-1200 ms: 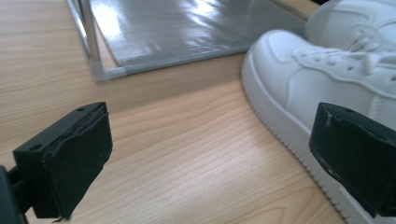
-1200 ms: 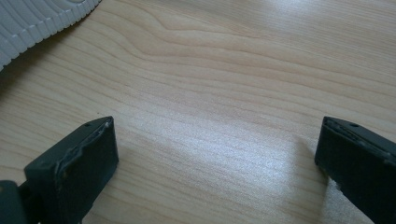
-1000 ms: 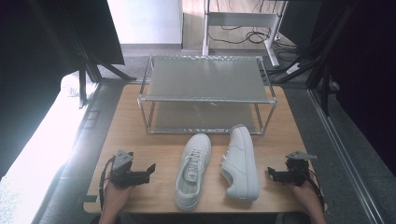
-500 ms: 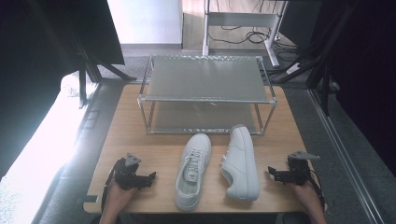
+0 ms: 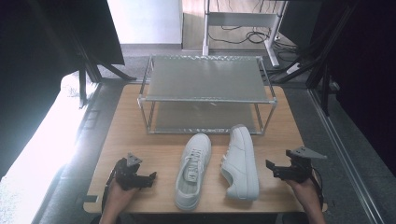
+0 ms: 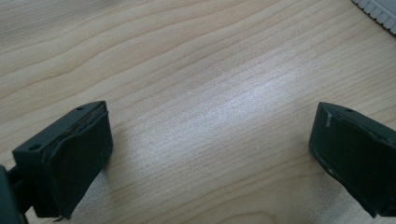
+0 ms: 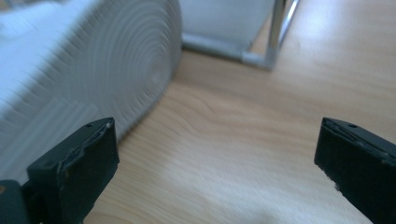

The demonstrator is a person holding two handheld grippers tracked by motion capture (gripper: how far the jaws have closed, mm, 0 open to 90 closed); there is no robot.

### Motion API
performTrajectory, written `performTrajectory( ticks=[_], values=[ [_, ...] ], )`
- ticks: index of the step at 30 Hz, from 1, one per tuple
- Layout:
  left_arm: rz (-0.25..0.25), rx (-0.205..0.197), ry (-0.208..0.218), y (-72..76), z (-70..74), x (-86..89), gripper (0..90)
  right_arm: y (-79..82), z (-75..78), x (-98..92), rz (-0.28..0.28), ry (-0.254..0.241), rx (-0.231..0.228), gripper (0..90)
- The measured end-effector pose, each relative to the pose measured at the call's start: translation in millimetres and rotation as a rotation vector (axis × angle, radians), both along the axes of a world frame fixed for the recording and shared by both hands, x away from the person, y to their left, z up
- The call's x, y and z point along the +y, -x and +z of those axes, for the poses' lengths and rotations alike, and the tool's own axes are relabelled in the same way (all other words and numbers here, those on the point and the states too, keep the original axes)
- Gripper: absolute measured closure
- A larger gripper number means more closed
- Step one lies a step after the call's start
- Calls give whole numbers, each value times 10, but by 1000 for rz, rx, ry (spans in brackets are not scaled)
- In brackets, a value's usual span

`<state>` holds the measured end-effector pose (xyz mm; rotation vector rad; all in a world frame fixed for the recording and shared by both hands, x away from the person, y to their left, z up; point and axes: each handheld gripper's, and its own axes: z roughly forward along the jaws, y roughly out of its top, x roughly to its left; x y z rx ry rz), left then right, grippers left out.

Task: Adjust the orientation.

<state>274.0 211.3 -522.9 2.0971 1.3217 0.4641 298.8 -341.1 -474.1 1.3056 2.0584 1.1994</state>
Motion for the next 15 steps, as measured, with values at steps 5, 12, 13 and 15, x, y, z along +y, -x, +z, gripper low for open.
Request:
performTrajectory(
  ticks=[5,12,13,15],
  values=[
    [1,0,0,0,0,-1,0,44,227,106,15,-37,-46,0],
    [3,0,0,0,0,-3,0,93,410,370,81,-36,-92,0],
    [3,0,1,0,0,-3,0,92,409,414,90,-26,-92,0],
    [3,0,0,0,0,-3,0,79,393,494,104,-13,-88,0]
  ],
)
